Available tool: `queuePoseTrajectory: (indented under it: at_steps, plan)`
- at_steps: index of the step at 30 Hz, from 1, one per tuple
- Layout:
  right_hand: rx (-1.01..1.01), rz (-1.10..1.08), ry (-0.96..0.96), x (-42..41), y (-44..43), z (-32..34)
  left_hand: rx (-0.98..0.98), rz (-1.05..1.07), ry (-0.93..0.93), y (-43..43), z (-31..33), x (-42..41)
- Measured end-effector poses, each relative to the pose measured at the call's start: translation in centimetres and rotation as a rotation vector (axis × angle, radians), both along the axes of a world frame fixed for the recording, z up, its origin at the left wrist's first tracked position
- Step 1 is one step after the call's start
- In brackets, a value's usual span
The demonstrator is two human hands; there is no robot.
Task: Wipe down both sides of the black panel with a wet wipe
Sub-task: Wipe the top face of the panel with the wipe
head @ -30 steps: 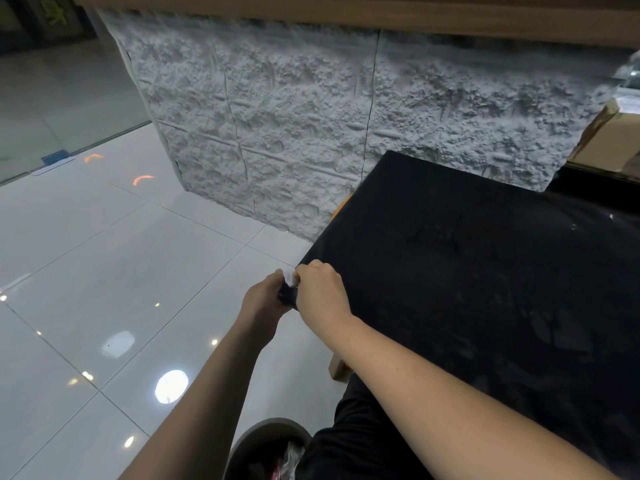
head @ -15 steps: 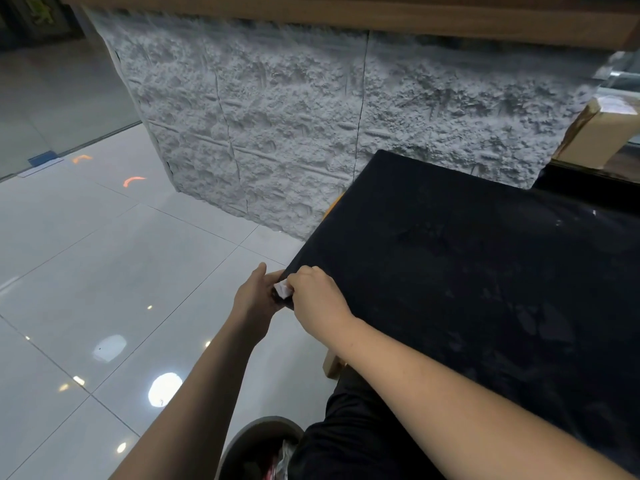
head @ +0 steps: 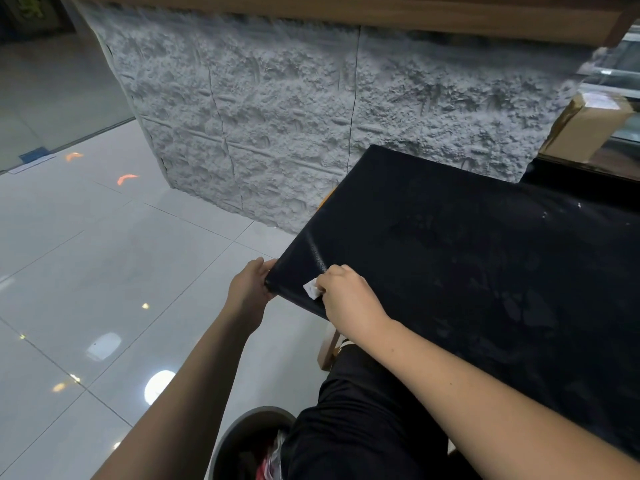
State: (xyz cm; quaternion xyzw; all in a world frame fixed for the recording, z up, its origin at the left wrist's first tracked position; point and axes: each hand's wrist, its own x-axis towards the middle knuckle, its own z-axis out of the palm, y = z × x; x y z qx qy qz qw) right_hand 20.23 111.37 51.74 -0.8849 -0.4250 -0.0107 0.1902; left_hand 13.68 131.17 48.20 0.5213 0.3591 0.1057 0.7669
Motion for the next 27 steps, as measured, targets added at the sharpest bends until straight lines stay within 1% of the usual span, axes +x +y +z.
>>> queuePoseTrajectory:
  at_steps: [4,8,11,14,17,21,22,24,27]
  plan:
    - [-0.014,-0.016,-0.003,-0.1,-1.2,0.2,0.151,-0.038,0.026,-0.2,0.5,-0.9]
    - [-0.031,-0.005,0.004,-0.1,-2.8,0.5,0.179,-0.061,0.014,-0.4,0.8,-1.0]
    - [-0.029,-0.013,0.012,0.1,-4.7,0.5,0.316,-0.111,0.064,-0.8,1.5,-1.0]
    - [-0.023,-0.018,0.002,-0.2,-6.5,0.6,0.426,-0.084,0.054,-1.8,1.8,-1.2]
    - [0.009,-0.035,0.006,-0.5,-7.9,0.5,0.613,-0.085,0.015,-3.3,2.3,-1.6]
    - [0.000,-0.044,-0.015,-0.6,-9.2,0.2,1.038,-0.211,-0.037,-5.8,2.9,-1.8]
    - [0.003,-0.050,-0.019,-0.6,-9.5,0.1,1.117,-0.255,-0.053,-6.7,3.0,-1.8]
    - [0.012,-0.070,-0.024,-0.7,-10.3,0.0,1.199,-0.349,-0.076,-8.7,3.4,-1.8]
    - [0.042,-0.106,-0.033,-1.1,-11.7,-0.4,1.239,-0.476,-0.104,-11.6,3.4,-1.6]
